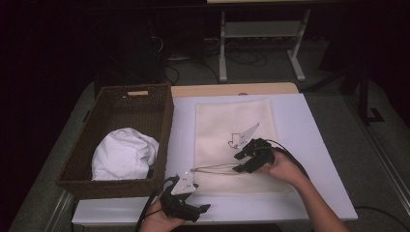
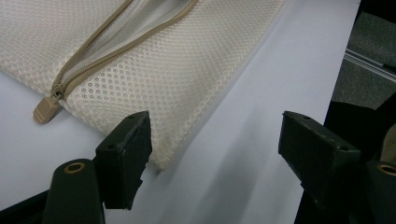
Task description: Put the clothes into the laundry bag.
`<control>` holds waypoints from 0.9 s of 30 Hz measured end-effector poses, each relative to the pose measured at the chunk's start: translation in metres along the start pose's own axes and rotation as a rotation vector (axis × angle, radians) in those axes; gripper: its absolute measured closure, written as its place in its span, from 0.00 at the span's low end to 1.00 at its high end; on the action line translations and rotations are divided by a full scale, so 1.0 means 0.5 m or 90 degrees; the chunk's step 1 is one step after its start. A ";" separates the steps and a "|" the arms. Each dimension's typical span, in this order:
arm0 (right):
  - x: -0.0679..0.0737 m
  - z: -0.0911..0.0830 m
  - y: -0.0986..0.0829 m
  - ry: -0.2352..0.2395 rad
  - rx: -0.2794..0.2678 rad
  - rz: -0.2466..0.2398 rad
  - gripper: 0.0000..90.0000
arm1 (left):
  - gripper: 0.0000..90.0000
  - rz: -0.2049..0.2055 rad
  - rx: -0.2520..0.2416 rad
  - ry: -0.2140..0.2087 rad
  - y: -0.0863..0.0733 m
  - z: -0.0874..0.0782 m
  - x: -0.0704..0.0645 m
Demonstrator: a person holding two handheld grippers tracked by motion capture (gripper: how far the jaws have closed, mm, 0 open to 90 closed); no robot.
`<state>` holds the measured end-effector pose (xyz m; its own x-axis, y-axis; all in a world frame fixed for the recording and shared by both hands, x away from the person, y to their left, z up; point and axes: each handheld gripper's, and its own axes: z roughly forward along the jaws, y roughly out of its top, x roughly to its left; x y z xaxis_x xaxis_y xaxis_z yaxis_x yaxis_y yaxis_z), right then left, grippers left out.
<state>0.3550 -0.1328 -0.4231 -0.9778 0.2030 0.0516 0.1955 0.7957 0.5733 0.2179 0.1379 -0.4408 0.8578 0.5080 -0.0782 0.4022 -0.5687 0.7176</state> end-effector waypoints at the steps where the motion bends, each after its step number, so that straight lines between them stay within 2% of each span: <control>1: 0.000 0.001 0.000 0.000 0.001 -0.003 0.57 | 0.28 -0.001 0.000 0.000 0.000 0.000 0.000; 4: -0.002 0.003 0.000 0.004 0.002 -0.006 0.61 | 0.28 -0.002 -0.001 -0.001 0.000 0.000 0.001; 16: -0.012 0.012 -0.001 0.032 0.012 -0.021 0.89 | 0.28 -0.008 -0.002 0.000 -0.001 0.000 0.004; 27: -0.020 -0.006 0.004 0.051 -0.011 -0.011 0.93 | 0.28 -0.015 -0.005 -0.007 0.005 0.000 0.003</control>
<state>0.3650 -0.1349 -0.4197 -0.9841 0.1418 0.1065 0.1774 0.7890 0.5882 0.2203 0.1372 -0.4388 0.8511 0.5147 -0.1029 0.4204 -0.5509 0.7209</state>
